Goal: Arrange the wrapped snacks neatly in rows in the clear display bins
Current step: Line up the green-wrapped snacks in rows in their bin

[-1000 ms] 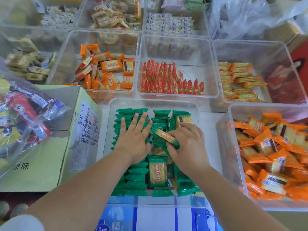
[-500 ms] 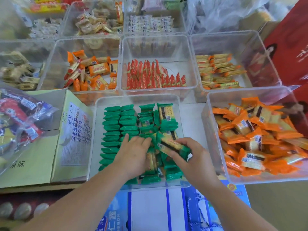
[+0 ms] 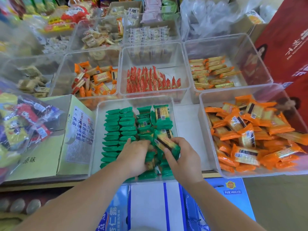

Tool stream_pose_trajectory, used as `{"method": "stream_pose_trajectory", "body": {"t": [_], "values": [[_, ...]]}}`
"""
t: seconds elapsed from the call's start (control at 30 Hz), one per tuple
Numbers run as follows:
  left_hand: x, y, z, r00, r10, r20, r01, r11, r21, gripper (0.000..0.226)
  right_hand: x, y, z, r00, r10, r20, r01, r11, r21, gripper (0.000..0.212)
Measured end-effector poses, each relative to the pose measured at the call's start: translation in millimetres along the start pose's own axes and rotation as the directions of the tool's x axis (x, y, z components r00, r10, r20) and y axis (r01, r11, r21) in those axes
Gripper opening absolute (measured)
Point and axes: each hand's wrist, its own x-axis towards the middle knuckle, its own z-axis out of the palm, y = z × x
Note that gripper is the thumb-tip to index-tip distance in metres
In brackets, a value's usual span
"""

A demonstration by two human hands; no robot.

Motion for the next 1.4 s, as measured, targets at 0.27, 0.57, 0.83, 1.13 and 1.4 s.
{"method": "stream_pose_trajectory", "body": {"t": [0.27,0.57,0.83,1.13,1.4], "values": [[-30,-37,-34,0.945,-0.258,-0.199,0.097,0.804,-0.586,0.062,5,-2,-4,0.996,0.074,0.040,-0.076,0.996,0.050,0.023],[18,-114,-72,0.667,-0.717,-0.203,0.108,0.363,-0.926,0.053,14,-24,-18,0.983,0.183,0.028,-0.184,0.981,0.064,0.025],[35,-117,-63,0.587,-0.548,-0.595,0.381,0.836,-0.394,0.068,46,-71,14,0.953,0.218,0.208,-0.269,0.928,0.259,0.023],[-27,-109,-16,0.693,-0.427,-0.581,0.233,0.895,-0.380,0.057,100,-105,92,0.900,0.014,0.436,0.017,0.998,-0.067,0.039],[-24,-117,23,0.890,-0.197,-0.411,0.254,0.963,0.089,0.072,128,-108,72,0.880,-0.281,0.383,0.441,0.784,-0.437,0.047]]}}
